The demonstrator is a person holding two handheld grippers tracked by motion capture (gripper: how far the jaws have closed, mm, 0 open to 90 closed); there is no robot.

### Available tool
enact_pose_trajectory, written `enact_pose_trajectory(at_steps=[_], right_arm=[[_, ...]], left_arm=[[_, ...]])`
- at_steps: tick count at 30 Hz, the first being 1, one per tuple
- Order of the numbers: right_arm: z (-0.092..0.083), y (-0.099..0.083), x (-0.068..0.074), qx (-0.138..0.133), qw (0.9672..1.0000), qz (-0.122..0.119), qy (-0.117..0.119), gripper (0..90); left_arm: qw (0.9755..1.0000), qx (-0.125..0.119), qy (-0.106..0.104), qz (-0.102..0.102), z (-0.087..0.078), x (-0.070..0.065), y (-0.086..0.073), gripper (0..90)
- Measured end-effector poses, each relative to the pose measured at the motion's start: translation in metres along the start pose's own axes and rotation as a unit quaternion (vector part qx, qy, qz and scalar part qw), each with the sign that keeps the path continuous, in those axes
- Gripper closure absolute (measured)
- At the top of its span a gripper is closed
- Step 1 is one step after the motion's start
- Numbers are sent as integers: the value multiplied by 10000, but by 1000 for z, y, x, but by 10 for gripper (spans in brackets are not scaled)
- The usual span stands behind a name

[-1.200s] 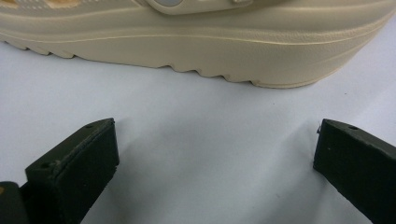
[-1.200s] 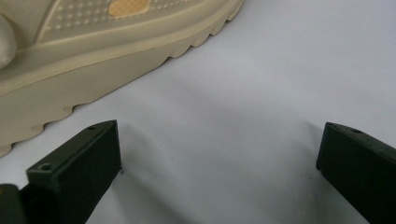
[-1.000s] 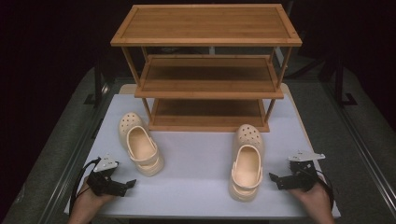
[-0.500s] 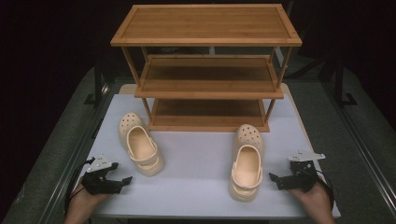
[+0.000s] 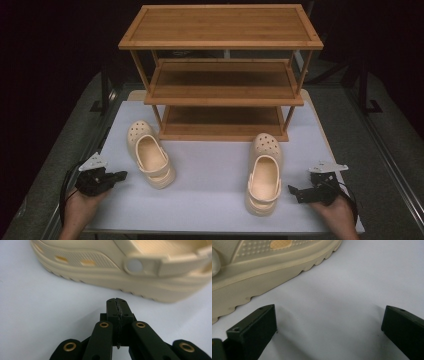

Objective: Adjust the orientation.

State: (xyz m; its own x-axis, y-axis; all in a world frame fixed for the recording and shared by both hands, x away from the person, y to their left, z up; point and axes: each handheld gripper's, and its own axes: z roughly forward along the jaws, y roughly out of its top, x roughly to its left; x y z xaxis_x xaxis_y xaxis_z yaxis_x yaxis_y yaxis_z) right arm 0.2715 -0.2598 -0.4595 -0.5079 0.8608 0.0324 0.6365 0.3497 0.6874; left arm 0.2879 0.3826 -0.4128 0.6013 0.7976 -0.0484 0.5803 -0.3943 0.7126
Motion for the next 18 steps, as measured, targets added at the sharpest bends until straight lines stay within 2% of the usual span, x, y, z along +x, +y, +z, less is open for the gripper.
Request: enact_pose_trajectory(at_steps=[1,2,6,9,10,13,15,16,18], right_arm=[[0,0,0,0,10000,0,0,0],[0,0,0,-1,10000,1,1,0],[0,0,0,-2,10000,3,1,0],[0,0,0,-2,10000,-3,-1,0],[0,0,0,-2,10000,-3,-1,0],[0,0,0,-9,10000,1,1,0],[0,0,0,-9,10000,-1,1,0],[0,0,0,-10,10000,0,1,0],[0,0,0,-10,10000,-1,2,0]], left_arm=[[10000,0,0,0,0,0,0,900],[10000,-44,21,-19,1,5,8,900],[9999,-83,57,-3,2,12,19,900],[9999,-154,69,16,5,22,36,900],[9999,-154,69,16,5,22,36,900],[9997,-226,101,-28,11,33,54,900],[9997,-215,101,-71,11,34,58,900],[9996,-222,150,-31,14,39,66,900],[9996,-221,177,-41,15,42,72,900]])
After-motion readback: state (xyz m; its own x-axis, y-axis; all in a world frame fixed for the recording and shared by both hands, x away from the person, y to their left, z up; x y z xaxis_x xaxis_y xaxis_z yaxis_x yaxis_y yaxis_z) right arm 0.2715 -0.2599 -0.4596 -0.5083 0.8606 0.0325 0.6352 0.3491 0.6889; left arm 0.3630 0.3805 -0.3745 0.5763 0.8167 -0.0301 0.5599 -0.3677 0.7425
